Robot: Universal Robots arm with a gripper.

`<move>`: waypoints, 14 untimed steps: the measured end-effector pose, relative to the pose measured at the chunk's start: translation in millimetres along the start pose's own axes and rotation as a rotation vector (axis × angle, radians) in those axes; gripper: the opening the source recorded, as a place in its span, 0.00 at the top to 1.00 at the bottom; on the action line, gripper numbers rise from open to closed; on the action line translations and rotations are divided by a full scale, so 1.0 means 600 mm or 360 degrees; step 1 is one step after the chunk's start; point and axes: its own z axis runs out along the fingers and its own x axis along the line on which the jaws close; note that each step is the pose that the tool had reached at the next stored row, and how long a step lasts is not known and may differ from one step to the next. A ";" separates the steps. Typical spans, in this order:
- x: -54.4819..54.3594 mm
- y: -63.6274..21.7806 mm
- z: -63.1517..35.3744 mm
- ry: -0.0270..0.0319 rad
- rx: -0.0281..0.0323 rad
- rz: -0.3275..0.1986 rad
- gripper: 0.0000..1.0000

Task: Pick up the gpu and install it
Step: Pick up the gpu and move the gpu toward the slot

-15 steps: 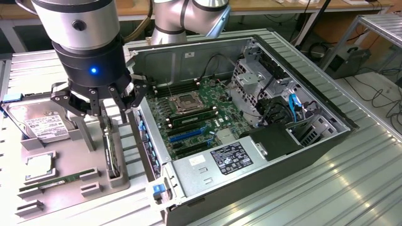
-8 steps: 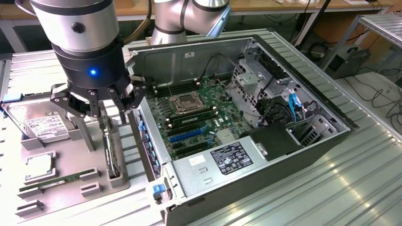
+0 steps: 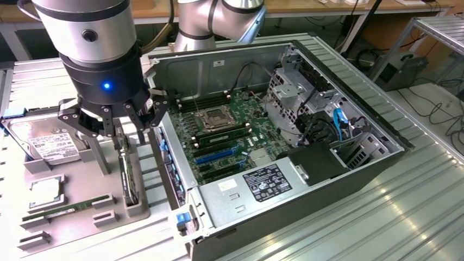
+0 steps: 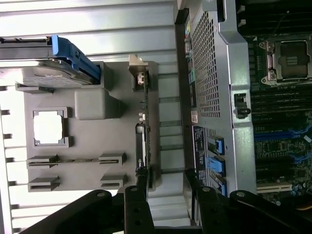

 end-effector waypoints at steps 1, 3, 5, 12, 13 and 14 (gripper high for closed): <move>0.000 0.000 0.001 0.00000 0.00001 0.0000 0.58; 0.001 0.000 0.002 -0.00001 -0.00001 0.0000 0.58; 0.002 0.000 0.003 0.00000 0.00000 0.0000 0.58; 0.003 -0.001 0.007 0.00000 0.00000 0.0000 0.58; 0.003 -0.001 0.008 -0.00001 0.00000 0.0000 0.58; 0.004 -0.001 0.008 -0.00001 -0.00001 0.0000 0.58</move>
